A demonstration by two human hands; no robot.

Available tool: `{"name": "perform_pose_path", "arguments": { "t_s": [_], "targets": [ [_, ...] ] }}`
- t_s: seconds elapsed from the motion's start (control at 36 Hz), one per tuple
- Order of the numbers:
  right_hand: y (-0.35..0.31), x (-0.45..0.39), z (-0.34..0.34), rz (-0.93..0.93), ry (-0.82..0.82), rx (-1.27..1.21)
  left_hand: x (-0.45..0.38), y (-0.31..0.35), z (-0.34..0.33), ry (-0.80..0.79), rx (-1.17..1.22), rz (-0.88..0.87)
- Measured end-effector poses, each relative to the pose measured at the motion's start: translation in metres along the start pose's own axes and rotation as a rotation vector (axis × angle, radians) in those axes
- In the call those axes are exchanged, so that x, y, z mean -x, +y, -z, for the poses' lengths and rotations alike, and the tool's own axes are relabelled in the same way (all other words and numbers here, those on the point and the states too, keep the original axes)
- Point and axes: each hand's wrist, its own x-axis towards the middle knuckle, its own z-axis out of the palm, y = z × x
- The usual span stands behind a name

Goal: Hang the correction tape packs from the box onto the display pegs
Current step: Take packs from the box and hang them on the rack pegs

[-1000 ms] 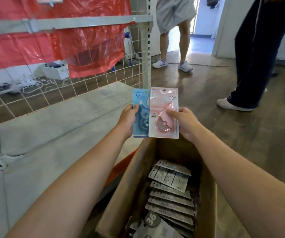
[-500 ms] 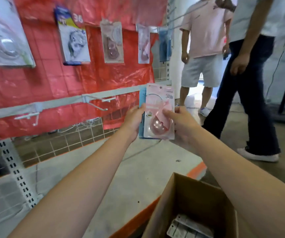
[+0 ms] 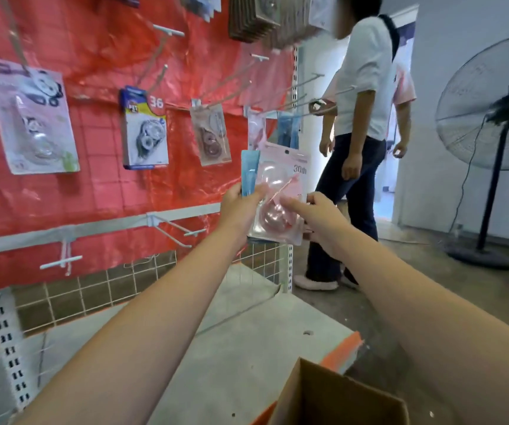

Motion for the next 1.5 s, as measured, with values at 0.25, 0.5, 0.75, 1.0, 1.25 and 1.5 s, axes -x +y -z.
{"name": "perform_pose_path", "arguments": {
  "t_s": [0.25, 0.5, 0.75, 1.0, 1.25, 1.5],
  "targets": [
    [0.064, -0.005, -0.005, -0.075, -0.057, -0.054, 0.005, -0.052, 0.005, -0.004, -0.032, 0.133],
    [0.134, -0.015, 0.006, -0.277, 0.021, -0.299, -0.001, -0.112, -0.001, -0.165, 0.099, 0.352],
    [0.139, -0.047, 0.061, -0.211, 0.330, -0.268, -0.045, -0.134, -0.010, 0.105, 0.080, 0.429],
    [0.035, -0.102, 0.082, -0.449, 0.403, -0.177, -0.093, -0.027, -0.042, 0.052, 0.048, 0.522],
    [-0.041, -0.148, 0.098, -0.668, 0.327, -0.007, -0.126, 0.040, -0.072, 0.055, -0.089, 0.644],
    [-0.043, -0.205, 0.165, -0.653, 0.097, -0.075, -0.146, 0.040, -0.150, 0.229, -0.182, 0.604]
  ]
}}
